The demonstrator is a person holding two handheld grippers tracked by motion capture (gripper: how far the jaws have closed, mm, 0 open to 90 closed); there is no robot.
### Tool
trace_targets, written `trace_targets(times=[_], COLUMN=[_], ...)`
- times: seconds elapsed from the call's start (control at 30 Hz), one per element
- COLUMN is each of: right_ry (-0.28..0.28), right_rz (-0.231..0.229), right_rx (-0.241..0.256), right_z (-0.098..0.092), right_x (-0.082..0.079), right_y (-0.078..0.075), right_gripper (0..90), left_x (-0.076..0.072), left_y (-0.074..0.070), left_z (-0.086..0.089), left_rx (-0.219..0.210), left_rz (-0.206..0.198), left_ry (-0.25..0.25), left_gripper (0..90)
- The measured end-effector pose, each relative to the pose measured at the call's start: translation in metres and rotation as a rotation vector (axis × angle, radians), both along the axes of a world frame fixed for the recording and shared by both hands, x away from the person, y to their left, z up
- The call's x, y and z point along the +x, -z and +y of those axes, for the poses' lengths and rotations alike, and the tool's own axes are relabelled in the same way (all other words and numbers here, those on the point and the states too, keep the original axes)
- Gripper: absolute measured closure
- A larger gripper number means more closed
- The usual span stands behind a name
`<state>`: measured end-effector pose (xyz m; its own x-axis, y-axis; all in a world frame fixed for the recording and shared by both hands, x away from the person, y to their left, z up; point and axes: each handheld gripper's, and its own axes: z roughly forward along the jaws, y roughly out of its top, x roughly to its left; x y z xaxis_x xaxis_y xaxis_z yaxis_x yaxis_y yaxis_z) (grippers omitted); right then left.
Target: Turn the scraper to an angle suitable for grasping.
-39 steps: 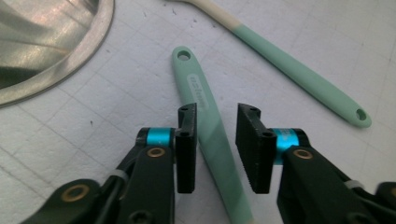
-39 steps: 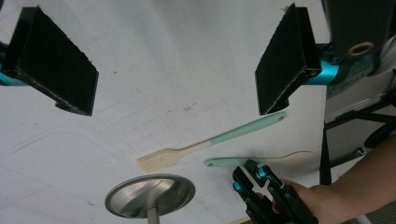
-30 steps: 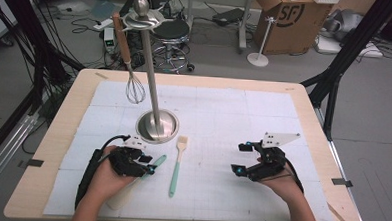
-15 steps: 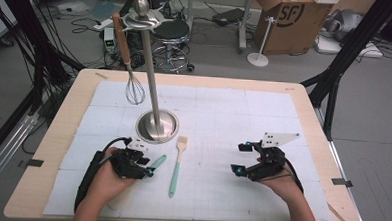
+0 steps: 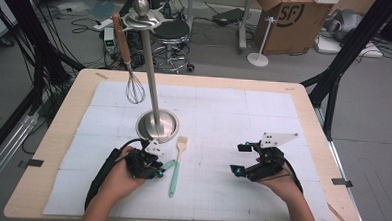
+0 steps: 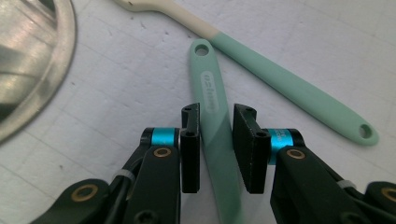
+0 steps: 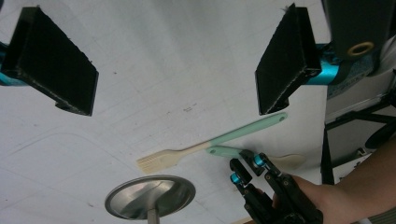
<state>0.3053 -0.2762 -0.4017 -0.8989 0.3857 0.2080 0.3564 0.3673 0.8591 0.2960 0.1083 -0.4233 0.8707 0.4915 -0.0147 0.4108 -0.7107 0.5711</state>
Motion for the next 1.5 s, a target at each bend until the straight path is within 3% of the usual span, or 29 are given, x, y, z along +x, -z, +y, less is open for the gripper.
trace_targets(times=[0.17, 0.23, 0.33, 0.5, 0.6, 0.67, 0.8, 0.93, 1.07, 1.4, 1.5], right_ry=[0.002, 0.003, 0.003, 0.0, -0.001, 0.001, 0.001, 0.003, 0.002, 0.003, 0.006], right_rz=[0.002, 0.004, 0.004, 0.003, 0.002, 0.001, -0.004, -0.002, 0.001, -0.001, -0.006], right_rx=[0.002, 0.002, 0.002, 0.001, -0.003, -0.004, -0.001, 0.002, 0.003, 0.002, 0.007], right_z=[-0.001, -0.001, -0.001, 0.0, 0.001, 0.002, 0.002, 0.001, 0.0, 0.0, -0.001], right_x=[0.001, 0.001, 0.001, 0.0, 0.0, 0.0, 0.0, 0.0, 0.0, -0.001, 0.0], right_y=[0.0, 0.0, 0.001, 0.001, 0.001, 0.001, 0.001, 0.0, 0.0, -0.001, -0.001], right_gripper=[12.7, 12.7, 12.7, 12.7, 12.7, 12.7, 12.7, 12.7, 12.7, 12.7, 12.7], left_x=[0.009, 0.007, 0.003, -0.01, -0.016, -0.018, -0.018, -0.013, -0.009, 0.0, 0.0], left_y=[0.0, -0.001, -0.006, -0.005, -0.001, 0.003, 0.003, 0.003, 0.0, -0.015, -0.016], left_z=[0.004, 0.007, 0.015, 0.031, 0.037, 0.037, 0.04, 0.046, 0.049, 0.025, 0.023], left_rx=[-0.02, -0.022, -0.056, -0.081, -0.075, -0.049, -0.035, -0.028, 0.006, -0.064, -0.11], left_rz=[0.017, 0.005, 0.0, 0.018, 0.03, 0.049, 0.021, 0.02, 0.012, -0.006, 0.009], left_ry=[-0.021, -0.032, -0.051, -0.069, -0.062, -0.018, 0.011, 0.011, -0.012, -0.023, -0.033], left_gripper=[73.2, 67.5, 62.7, 62.2, 61.0, 61.1, 65.7, 75.8, 75.0, 57.9, 55.2])
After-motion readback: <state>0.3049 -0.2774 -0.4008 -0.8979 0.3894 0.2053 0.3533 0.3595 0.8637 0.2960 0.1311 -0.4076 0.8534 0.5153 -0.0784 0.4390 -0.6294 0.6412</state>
